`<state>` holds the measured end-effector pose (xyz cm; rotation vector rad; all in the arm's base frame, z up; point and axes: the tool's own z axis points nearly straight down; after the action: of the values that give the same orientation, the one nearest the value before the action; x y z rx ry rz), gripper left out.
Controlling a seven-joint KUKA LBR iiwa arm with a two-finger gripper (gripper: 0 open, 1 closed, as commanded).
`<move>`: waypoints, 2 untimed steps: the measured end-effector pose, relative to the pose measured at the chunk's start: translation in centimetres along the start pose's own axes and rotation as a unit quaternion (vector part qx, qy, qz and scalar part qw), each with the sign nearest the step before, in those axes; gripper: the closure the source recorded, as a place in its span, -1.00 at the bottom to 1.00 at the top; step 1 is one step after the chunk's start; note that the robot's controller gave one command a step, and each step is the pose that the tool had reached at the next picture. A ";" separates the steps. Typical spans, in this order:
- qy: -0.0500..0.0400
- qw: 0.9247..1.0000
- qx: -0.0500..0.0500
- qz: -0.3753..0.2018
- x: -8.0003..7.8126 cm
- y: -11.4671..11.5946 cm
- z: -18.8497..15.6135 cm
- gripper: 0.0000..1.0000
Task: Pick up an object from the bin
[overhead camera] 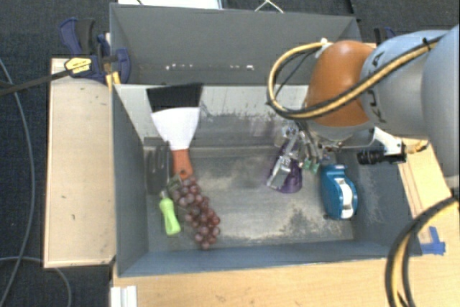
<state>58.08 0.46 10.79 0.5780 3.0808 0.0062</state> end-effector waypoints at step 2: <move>0.002 0.997 0.002 -0.083 1.5 -2.6 1.3 -1.00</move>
Offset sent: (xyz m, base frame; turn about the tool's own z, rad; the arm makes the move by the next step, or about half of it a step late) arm 0.0112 0.0049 -0.0379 -0.0710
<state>55.77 -1.45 9.50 0.3209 3.1223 0.0015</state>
